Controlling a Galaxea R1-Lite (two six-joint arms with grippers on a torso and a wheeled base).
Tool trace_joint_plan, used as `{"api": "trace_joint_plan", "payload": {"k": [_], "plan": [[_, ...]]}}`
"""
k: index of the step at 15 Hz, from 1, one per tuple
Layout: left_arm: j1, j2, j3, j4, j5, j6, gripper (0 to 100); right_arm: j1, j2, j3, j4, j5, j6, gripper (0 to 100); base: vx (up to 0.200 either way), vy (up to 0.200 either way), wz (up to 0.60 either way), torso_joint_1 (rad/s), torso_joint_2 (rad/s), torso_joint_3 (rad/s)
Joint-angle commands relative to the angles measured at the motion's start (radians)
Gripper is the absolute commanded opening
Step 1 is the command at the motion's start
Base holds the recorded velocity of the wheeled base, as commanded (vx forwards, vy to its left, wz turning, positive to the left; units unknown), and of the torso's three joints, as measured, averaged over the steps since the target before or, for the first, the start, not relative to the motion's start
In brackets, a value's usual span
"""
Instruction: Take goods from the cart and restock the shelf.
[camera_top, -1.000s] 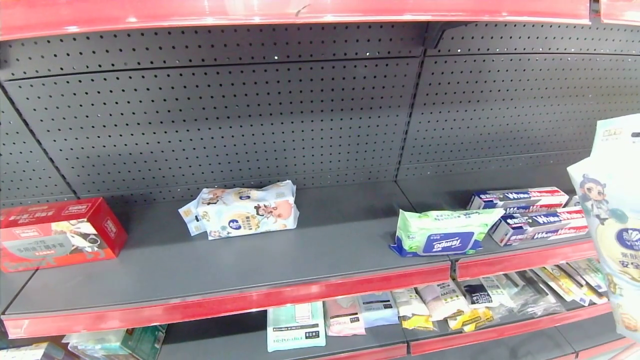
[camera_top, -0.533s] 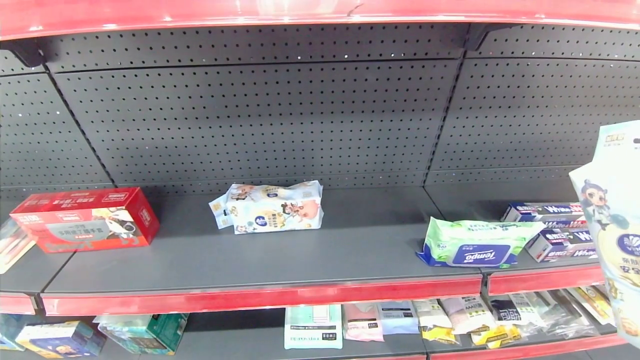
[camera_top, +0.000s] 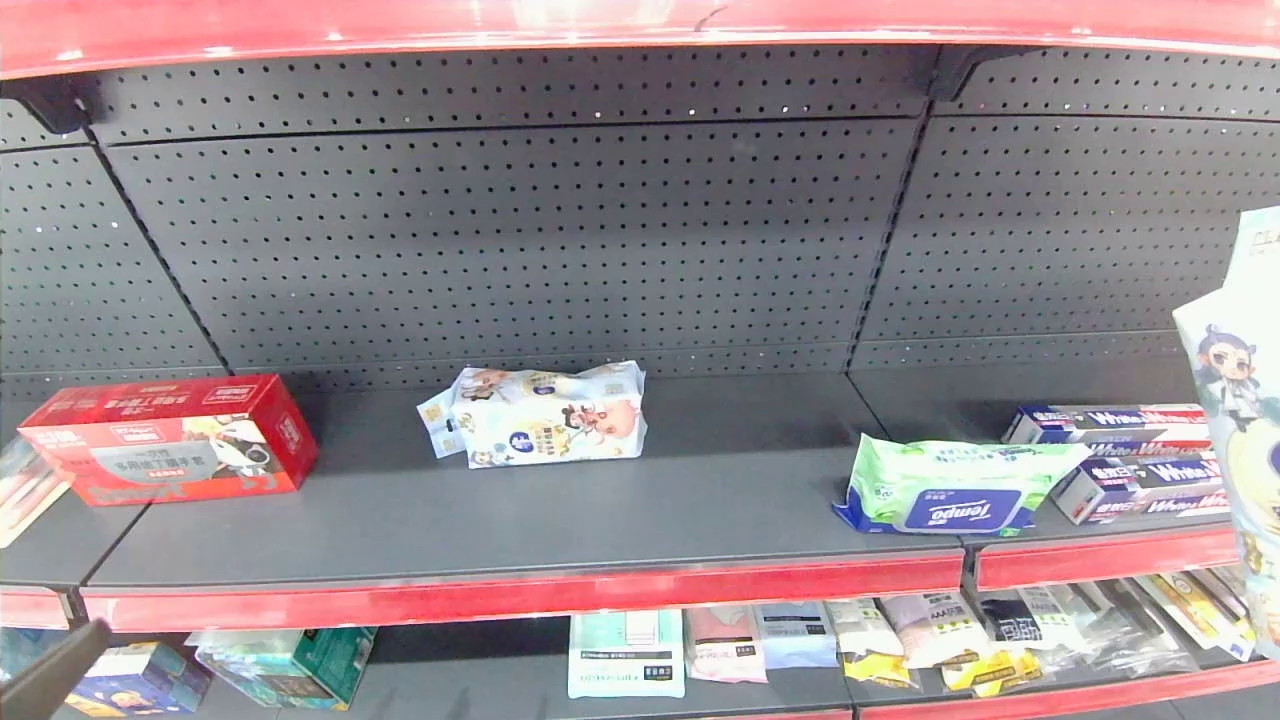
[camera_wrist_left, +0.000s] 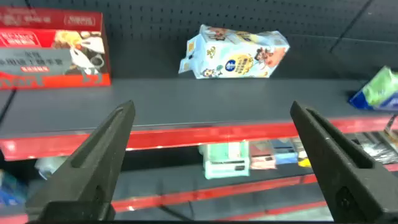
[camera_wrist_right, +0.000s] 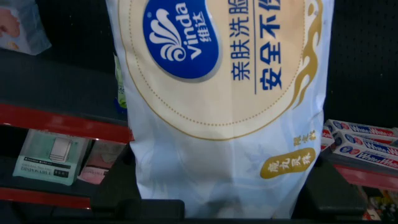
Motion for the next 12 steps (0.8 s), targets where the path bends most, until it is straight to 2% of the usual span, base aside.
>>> {"api": "trace_joint_plan", "payload": {"k": [1, 2, 3, 4, 5, 6, 8, 9, 10, 11, 12], "plan": [[0.013, 0.234, -0.059, -0.006, 0.039, -0.041, 100, -0.002, -0.002, -0.005, 0.001, -0.001, 0.000, 0, 0.000, 0.000, 0.00, 0.000, 0.00, 0.000], [0.032, 0.300, -0.062, -0.016, 0.092, -0.041, 100, -0.005, -0.011, -0.003, 0.003, -0.024, 0.000, 0, 0.000, 0.000, 0.00, 0.000, 0.00, 0.000], [0.032, 0.300, -0.062, -0.016, 0.092, -0.041, 100, -0.005, -0.011, -0.003, 0.003, -0.024, 0.000, 0, 0.000, 0.000, 0.00, 0.000, 0.00, 0.000], [0.064, 0.407, -0.062, -0.095, 0.081, -0.016, 100, -0.005, -0.010, -0.002, 0.003, -0.040, 0.001, 0, 0.000, 0.000, 0.00, 0.000, 0.00, 0.000], [0.076, 0.470, -0.062, -0.146, 0.039, 0.022, 100, -0.006, -0.001, -0.003, 0.004, -0.040, 0.000, 0, 0.000, 0.000, 0.00, 0.000, 0.00, 0.000], [0.093, 0.504, -0.062, -0.186, -0.029, 0.062, 100, -0.006, 0.006, -0.003, 0.004, -0.041, 0.000, 0, 0.000, 0.000, 0.00, 0.000, 0.00, 0.000], [0.177, 0.599, -0.064, -0.235, -0.205, 0.194, 100, -0.006, 0.018, -0.003, 0.004, -0.043, 0.000, 0, 0.000, 0.000, 0.00, 0.000, 0.00, 0.000], [0.213, 0.637, -0.064, -0.253, -0.268, 0.249, 100, -0.006, 0.021, -0.003, 0.003, -0.043, 0.001, 0, 0.000, 0.000, 0.00, 0.000, 0.00, 0.000], [0.305, 0.765, -0.075, -0.332, -0.409, 0.410, 100, -0.006, 0.022, -0.006, 0.003, -0.043, 0.000, 0, 0.000, 0.000, 0.00, 0.000, 0.00, 0.000], [0.355, 0.861, -0.105, -0.376, -0.474, 0.509, 100, -0.006, 0.022, -0.005, 0.004, -0.043, 0.000, 0, 0.000, 0.000, 0.00, 0.000, 0.00, 0.000], [0.392, 0.955, -0.164, -0.405, -0.537, 0.585, 100, -0.006, 0.022, -0.003, 0.004, -0.043, 0.001, 0, 0.000, 0.000, 0.00, 0.000, 0.00, 0.000]]}}
